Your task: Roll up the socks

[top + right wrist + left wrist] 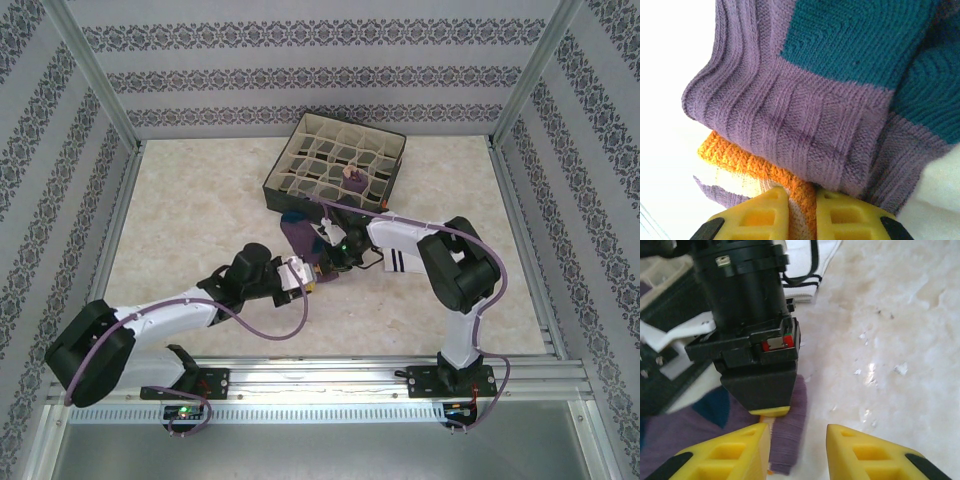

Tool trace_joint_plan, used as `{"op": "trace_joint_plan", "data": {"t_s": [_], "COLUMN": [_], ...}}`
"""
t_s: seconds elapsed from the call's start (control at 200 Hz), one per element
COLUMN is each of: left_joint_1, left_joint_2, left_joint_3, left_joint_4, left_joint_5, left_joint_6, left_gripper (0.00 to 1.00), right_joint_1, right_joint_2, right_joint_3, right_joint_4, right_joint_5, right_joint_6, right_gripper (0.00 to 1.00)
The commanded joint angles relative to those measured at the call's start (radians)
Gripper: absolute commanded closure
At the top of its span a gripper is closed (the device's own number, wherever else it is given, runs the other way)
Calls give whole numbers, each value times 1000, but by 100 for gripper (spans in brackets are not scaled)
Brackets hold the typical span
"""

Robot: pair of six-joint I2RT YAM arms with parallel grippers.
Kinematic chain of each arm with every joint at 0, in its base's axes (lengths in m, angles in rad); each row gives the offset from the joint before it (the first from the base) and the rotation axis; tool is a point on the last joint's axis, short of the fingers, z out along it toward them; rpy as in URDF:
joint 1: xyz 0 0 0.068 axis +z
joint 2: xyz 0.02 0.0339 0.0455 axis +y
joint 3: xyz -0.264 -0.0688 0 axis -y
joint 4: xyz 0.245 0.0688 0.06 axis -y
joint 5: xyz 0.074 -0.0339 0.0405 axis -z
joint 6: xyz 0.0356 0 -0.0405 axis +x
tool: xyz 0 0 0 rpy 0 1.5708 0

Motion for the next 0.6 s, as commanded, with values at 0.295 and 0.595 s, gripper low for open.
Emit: {"op": "trace_joint_plan", "data": {"t_s": [0.295,0.595], "left_joint_1": [-32,-50], "left_joint_2": [300,417], "left_joint_3": [108,145], "left_joint_4": [54,64], "left_joint_5": [-170,-275], "left_joint_6": [314,360], "left_gripper": [60,64], "right_joint_1": [0,-3], "right_joint_2": [107,105], "right_joint_3": [-35,-26], "right_joint_4": [-132,-137], "right_joint_5": [122,84], "right_joint_6": [-31,-31], "right_gripper": [86,87]}}
